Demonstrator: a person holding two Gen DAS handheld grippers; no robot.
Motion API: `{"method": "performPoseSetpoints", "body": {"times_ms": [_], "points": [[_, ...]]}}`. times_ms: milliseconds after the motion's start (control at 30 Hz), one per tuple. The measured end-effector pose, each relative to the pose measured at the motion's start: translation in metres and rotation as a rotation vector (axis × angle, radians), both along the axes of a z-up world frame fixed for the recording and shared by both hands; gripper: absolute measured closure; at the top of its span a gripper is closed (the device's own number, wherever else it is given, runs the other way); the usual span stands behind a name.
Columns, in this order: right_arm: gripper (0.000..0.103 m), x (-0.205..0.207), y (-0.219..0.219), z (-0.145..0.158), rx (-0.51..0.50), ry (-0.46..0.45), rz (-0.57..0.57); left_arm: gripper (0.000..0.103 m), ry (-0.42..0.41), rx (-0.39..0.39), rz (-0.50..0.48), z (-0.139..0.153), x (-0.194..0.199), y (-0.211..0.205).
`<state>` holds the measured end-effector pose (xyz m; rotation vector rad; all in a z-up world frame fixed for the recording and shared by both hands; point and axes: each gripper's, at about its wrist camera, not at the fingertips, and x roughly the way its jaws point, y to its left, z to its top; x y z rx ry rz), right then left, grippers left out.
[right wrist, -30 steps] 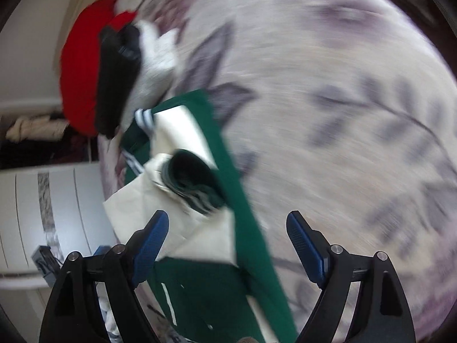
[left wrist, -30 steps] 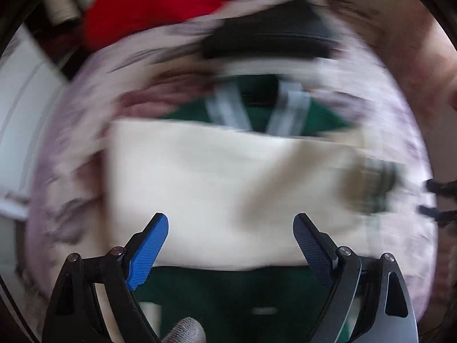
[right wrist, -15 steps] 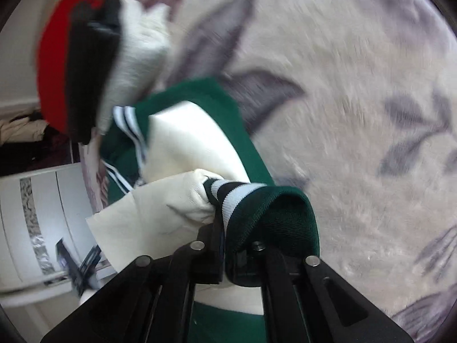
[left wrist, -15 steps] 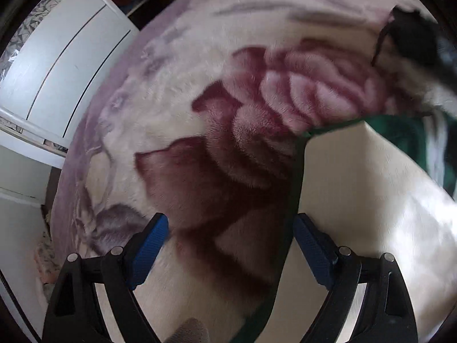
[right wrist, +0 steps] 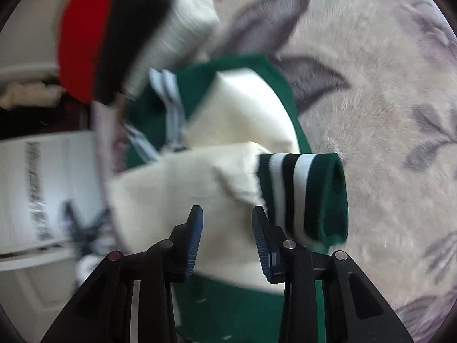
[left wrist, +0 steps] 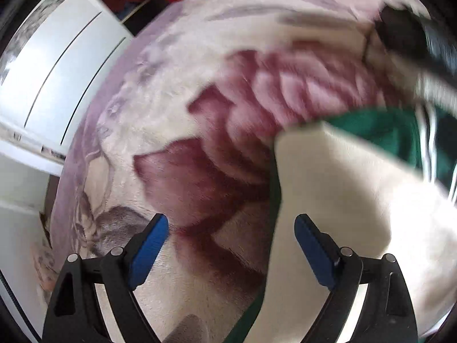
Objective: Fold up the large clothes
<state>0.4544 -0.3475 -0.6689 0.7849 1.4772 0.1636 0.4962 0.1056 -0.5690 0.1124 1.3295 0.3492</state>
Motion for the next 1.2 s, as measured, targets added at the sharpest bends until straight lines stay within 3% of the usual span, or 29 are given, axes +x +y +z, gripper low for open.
{"method": "performPoseSetpoints", "body": {"times_ms": [33,100,133,233,333,400,533,667,700,733,767,833,900,967,1033,1067,1100,1133,1200], "points": [[0.075,0.009,0.005,-0.016,-0.07,0.015,0.007,0.011,0.024,-0.011,0.011,-0.017,0.002,0.001],[0.085,0.026,0.008,-0.043,-0.113,0.048,-0.007,0.008,0.012,-0.046,0.045,-0.035,0.008,0.01],[0.086,0.033,0.009,-0.053,-0.119,0.07,-0.018,0.002,0.01,-0.047,0.055,-0.04,0.014,0.013],[0.085,0.05,0.016,-0.062,-0.117,0.114,-0.006,0.0,0.007,-0.036,0.062,-0.036,0.024,0.023],[0.07,0.052,0.019,-0.042,-0.108,0.124,0.022,0.001,-0.026,0.021,0.041,-0.007,0.013,0.023],[0.047,0.043,0.017,-0.019,-0.07,0.089,0.046,0.001,-0.077,0.02,0.036,0.02,-0.01,0.02],[0.045,-0.007,0.018,0.014,-0.046,0.09,0.123,0.0,-0.131,0.008,0.038,0.063,-0.076,0.005],[0.045,-0.073,0.034,-0.005,-0.222,0.174,0.274,0.0,-0.119,-0.01,0.042,0.065,-0.147,-0.021],[0.046,-0.083,0.04,-0.018,-0.251,0.188,0.294,0.0,-0.105,-0.013,0.039,0.059,-0.157,-0.026],[0.054,-0.092,0.043,-0.028,-0.284,0.207,0.311,0.0,-0.086,-0.008,0.046,0.051,-0.174,-0.031],[0.096,-0.101,0.042,-0.038,-0.338,0.212,0.313,0.0,-0.065,-0.023,0.052,0.043,-0.189,-0.035],[0.095,-0.113,0.027,-0.043,-0.408,0.197,0.249,0.0,-0.015,-0.042,0.059,0.027,-0.214,-0.036],[0.095,-0.118,0.008,-0.05,-0.417,0.22,0.163,0.0,0.027,-0.044,0.061,0.014,-0.237,-0.036],[0.094,-0.118,0.009,-0.047,-0.397,0.238,0.151,0.0,0.059,-0.028,0.06,0.011,-0.265,-0.032],[0.085,-0.123,0.012,-0.029,-0.377,0.254,0.156,0.0,0.069,-0.024,0.066,0.016,-0.286,-0.026],[0.071,-0.131,0.004,-0.022,-0.354,0.259,0.159,0.0,0.066,-0.021,0.072,0.019,-0.298,-0.023],[0.049,-0.139,0.004,-0.01,-0.319,0.264,0.164,0.0,0.064,-0.022,0.074,0.022,-0.305,-0.021],[0.041,-0.154,0.004,0.003,-0.299,0.268,0.166,0.0,0.064,-0.029,0.076,0.023,-0.314,-0.018],[0.038,-0.181,0.008,0.012,-0.272,0.303,0.182,0.0,0.066,-0.037,0.078,0.02,-0.328,-0.018]]}}
